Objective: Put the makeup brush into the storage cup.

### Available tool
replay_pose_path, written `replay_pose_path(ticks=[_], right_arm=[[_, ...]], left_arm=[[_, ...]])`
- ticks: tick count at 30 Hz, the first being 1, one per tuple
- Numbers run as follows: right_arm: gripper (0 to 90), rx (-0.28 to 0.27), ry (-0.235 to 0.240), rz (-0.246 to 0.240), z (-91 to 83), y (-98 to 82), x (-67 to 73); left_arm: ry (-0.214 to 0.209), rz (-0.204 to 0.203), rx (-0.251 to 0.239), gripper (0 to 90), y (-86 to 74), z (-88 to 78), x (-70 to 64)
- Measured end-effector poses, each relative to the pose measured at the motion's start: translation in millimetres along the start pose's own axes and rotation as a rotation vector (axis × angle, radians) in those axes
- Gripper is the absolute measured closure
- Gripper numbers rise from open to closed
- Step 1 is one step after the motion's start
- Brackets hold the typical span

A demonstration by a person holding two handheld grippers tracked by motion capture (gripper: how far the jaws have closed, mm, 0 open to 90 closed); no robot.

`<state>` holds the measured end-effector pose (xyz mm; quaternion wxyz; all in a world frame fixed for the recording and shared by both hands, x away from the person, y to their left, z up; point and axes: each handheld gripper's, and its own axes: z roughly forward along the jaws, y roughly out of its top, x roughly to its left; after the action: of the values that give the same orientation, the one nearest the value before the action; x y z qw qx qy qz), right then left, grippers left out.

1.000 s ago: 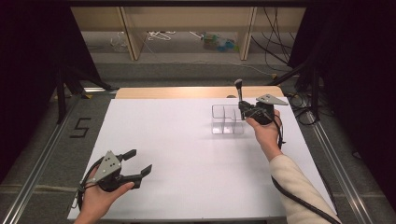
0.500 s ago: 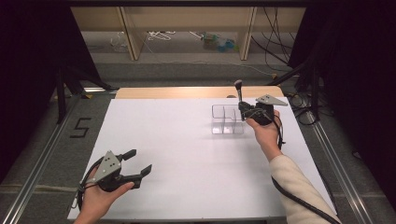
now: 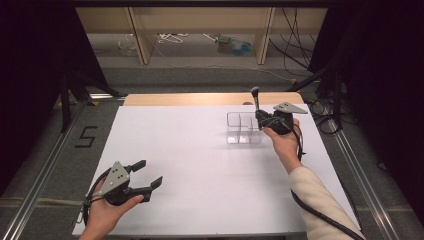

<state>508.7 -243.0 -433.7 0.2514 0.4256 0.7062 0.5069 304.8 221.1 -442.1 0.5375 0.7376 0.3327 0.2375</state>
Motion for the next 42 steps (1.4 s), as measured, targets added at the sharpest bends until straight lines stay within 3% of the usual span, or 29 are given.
replay_pose_path(ticks=[2,7,27,31,33,37,42], right_arm=[[79.2,0.019,0.003,0.017,-0.6,0.0,1.5],[79.2,-0.005,0.001,-0.002,1.7,-1.6,0.5],[79.2,0.024,-0.005,-0.004,0.6,-3.2,1.5],[79.2,0.007,0.000,-0.007,2.5,-4.7,1.9],[79.2,0.027,-0.010,-0.005,1.2,-4.2,2.5],[79.2,0.025,0.008,-0.002,1.2,-5.0,2.2],[79.1,0.029,0.002,-0.002,0.6,-5.2,2.1]], left_arm=[[0.001,-0.009,-0.001,21.9,-0.3,0.2,-0.4],[0.000,0.000,0.000,21.9,0.0,0.0,0.0],[0.000,-0.001,0.001,21.9,-0.1,0.1,-0.2],[0.000,0.002,0.002,21.9,0.0,0.0,-0.2],[0.000,0.002,0.001,21.9,0.0,0.0,0.0],[0.002,-0.015,0.001,21.9,-0.4,0.3,-1.0],[-0.001,0.002,0.001,21.9,0.0,0.0,-0.1]])
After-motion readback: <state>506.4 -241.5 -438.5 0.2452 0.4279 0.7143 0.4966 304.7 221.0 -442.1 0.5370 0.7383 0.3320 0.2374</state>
